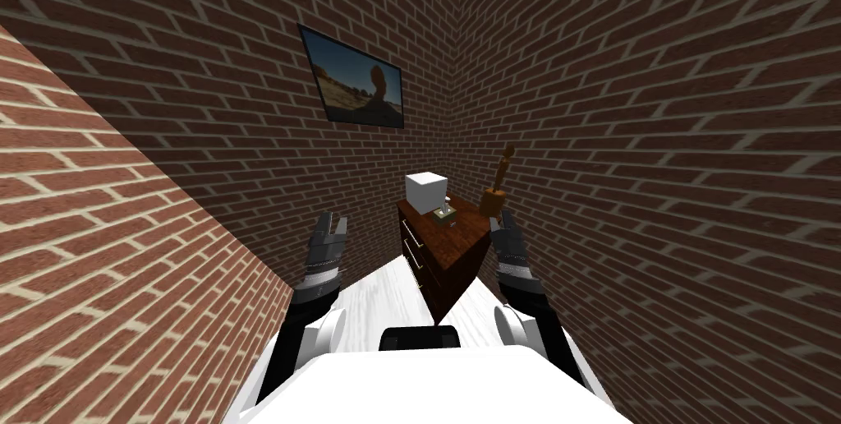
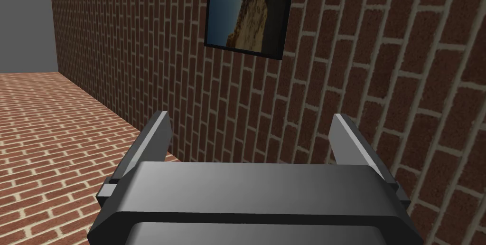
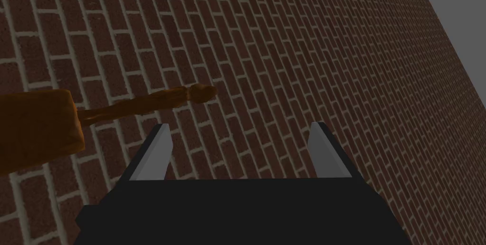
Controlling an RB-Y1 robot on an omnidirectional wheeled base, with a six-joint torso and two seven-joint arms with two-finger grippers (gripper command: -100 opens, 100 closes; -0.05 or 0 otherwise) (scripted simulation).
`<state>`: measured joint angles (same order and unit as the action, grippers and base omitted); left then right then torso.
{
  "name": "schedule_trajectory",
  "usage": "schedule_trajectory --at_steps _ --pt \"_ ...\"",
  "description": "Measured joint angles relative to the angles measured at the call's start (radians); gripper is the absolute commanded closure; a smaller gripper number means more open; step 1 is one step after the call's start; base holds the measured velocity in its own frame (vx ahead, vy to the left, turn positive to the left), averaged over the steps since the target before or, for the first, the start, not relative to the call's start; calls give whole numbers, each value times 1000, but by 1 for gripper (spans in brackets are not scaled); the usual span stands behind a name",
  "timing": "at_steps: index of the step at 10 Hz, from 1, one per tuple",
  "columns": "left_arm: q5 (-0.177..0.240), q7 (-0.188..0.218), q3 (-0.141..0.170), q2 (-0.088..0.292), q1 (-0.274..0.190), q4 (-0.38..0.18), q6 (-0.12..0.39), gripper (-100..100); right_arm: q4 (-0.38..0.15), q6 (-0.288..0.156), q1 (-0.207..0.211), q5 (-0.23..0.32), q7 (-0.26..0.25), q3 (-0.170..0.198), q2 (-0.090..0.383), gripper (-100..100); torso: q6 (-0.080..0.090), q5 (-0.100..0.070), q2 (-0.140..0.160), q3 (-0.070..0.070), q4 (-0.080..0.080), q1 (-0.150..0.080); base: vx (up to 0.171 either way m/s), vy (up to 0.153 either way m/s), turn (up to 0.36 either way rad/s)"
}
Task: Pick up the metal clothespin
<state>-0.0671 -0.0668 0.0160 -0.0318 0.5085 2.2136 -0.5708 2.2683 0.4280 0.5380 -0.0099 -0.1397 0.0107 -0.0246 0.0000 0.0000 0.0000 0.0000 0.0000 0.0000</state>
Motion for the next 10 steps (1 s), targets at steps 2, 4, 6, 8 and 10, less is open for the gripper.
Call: schedule_trajectory --at_steps 2,4,6,8,10 --pt "0 0 0 0 0 0 0 0 -8 1 10 4 -5 7 54 -100 0 0 2 1 0 0 -40 11 20" --pt "0 0 0 0 0 0 0 0 -9 -11 26 9 -14 17 121 -100 0 0 4 2 1 1 -68 15 20" --pt "0 0 0 0 0 0 0 0 -19 -17 43 19 -29 38 173 -100 0 0 3 2 1 1 -40 7 14" --pt "0 0 0 0 0 0 0 0 -24 -29 68 32 -46 66 232 -100 0 0 4 2 1 1 -53 13 22" --pt "0 0 0 0 0 0 0 0 -33 -29 97 38 -57 83 288 -100 0 0 4 2 1 1 -53 15 13"
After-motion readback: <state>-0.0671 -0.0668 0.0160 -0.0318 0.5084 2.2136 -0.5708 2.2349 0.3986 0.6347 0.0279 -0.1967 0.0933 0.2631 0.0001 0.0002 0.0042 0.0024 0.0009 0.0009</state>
